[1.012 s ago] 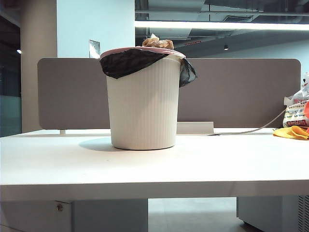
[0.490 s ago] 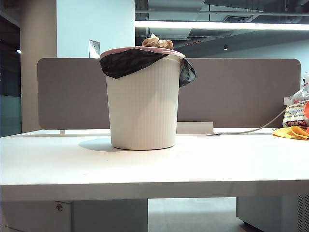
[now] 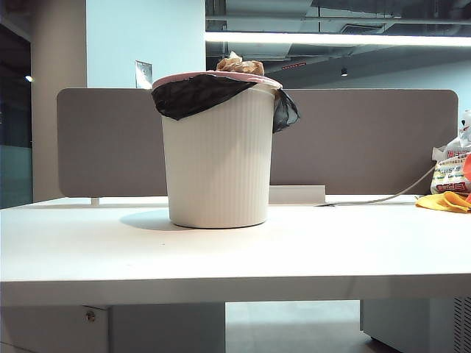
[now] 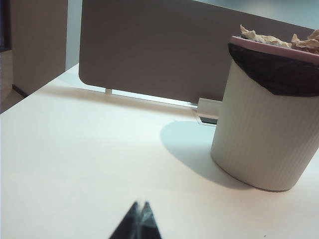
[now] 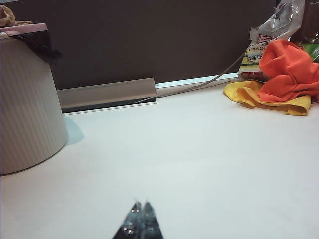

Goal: Pick up all the trash on the table and put it in the trash can.

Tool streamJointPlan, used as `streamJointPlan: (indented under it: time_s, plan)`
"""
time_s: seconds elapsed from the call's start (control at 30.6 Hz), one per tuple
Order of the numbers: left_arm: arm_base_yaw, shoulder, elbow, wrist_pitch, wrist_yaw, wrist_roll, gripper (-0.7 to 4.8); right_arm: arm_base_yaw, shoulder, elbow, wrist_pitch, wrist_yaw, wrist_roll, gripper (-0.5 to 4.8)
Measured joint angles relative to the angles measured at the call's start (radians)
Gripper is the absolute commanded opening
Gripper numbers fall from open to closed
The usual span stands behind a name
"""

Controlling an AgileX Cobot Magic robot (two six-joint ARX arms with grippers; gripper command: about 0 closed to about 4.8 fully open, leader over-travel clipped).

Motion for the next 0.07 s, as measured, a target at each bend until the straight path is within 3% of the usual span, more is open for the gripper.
streamJointPlan:
  time_s: [0.07]
  plan:
    - [0.0, 0.0, 0.0, 0.0, 0.0, 0.0, -0.05, 0.0, 0.0, 0.0, 0.0, 0.0, 0.0, 0.0]
